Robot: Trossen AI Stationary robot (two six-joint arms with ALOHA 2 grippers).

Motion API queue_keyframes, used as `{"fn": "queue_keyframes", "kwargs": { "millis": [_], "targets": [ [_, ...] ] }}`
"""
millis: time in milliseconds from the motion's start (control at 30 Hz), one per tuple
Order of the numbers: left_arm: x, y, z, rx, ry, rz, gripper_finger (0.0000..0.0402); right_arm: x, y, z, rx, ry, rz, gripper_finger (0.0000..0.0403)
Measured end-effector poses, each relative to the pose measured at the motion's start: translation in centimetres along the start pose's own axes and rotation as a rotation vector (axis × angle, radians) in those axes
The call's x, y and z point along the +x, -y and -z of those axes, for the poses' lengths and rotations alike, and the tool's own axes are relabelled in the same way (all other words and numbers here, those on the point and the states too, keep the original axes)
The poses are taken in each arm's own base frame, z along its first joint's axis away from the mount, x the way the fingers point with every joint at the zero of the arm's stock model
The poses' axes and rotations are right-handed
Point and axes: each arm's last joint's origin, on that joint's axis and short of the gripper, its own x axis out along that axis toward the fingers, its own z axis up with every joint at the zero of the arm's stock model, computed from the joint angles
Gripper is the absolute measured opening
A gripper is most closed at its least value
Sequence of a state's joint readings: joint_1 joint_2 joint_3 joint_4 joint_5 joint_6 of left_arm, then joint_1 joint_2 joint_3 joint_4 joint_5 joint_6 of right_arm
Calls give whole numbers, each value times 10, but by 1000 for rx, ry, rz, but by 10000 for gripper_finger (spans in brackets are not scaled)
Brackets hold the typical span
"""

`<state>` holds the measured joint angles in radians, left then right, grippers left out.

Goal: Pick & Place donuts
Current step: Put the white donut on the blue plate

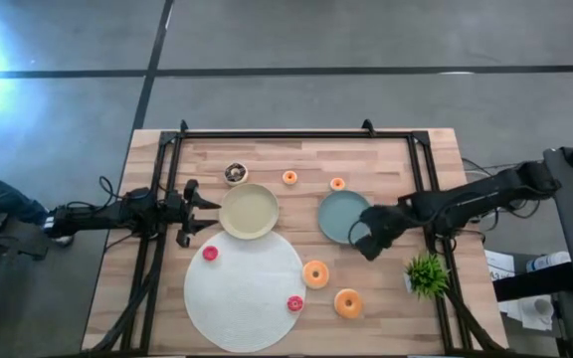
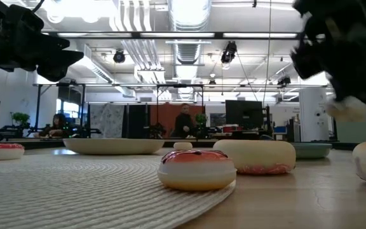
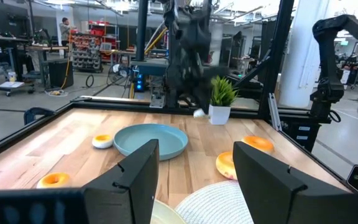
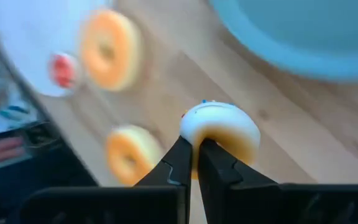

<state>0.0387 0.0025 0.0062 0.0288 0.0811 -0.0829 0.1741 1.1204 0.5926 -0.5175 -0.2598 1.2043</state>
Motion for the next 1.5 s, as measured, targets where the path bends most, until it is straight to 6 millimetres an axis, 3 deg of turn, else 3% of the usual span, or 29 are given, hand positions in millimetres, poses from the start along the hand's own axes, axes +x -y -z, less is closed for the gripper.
{"fn": "queue_keyframes", "kwargs": {
  "millis": [233,433,1267,1500],
  "targets": [
    [0,0,0,0,0,0,181,20,36,21,-21,-88,120,9],
    [0,0,0,0,0,0,181,27,49,24,-35,-98,152,9],
    [0,0,0,0,0,0,181,23,40,20,-78,-29,139,9],
    [0,0,0,0,0,0,181,14,24,12,-123,77,110,9]
  ]
}}
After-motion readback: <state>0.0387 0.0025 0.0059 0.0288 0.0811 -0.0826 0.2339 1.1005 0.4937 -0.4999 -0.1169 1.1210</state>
